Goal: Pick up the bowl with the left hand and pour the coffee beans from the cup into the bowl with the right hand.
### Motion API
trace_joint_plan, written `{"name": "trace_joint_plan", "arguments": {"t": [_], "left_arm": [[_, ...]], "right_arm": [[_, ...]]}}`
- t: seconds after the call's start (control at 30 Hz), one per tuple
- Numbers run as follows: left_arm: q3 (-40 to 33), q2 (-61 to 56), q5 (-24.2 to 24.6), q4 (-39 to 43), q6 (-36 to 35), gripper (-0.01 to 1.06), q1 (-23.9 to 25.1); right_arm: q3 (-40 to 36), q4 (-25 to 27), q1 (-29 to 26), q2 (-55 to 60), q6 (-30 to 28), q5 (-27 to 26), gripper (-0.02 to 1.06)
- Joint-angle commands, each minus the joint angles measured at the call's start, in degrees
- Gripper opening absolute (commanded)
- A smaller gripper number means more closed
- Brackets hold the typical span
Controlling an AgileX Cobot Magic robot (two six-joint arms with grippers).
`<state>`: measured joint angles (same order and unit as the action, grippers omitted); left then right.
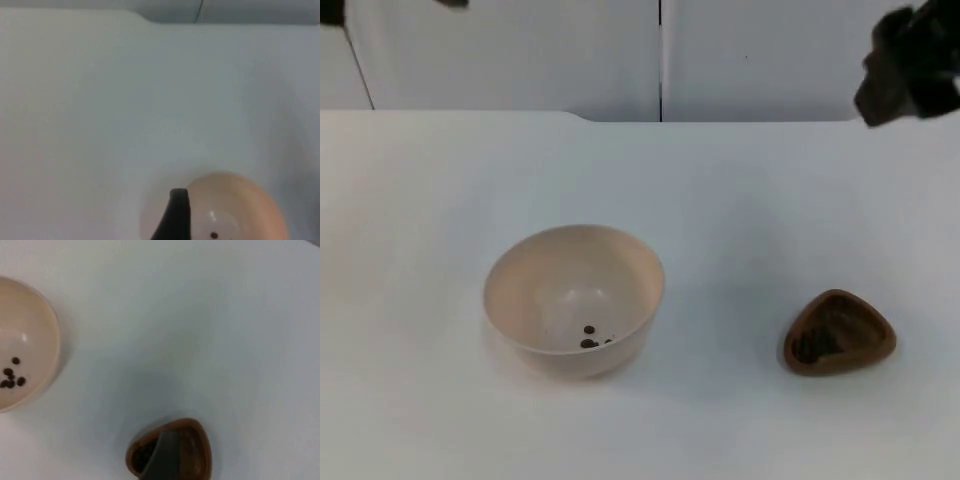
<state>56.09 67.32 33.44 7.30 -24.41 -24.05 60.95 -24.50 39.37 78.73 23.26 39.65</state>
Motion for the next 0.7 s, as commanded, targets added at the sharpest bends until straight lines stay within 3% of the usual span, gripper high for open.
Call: {"name": "trace_joint_plan", "arguments": {"t": [0.0,0.27,0.67], "left_arm": [[0.2,-3.8,1.9,-0.6,1.1,0.74,0.1],[-0.1,-12.7,8.3,-0.8,4.6,0.74,0.1],[-10.9,-28.3,8.1,-2.3,5.1,0.74,0.1]], "right_arm": [[0.0,2.7,-0.3,-3.1,-2.2,0.6,0.75],[-0.6,10.9,-0.2,-13.2,-8.5,1.0,0.75],[-13.3,11.8,-0.2,-31.6,-9.2,-0.6,0.75]]}}
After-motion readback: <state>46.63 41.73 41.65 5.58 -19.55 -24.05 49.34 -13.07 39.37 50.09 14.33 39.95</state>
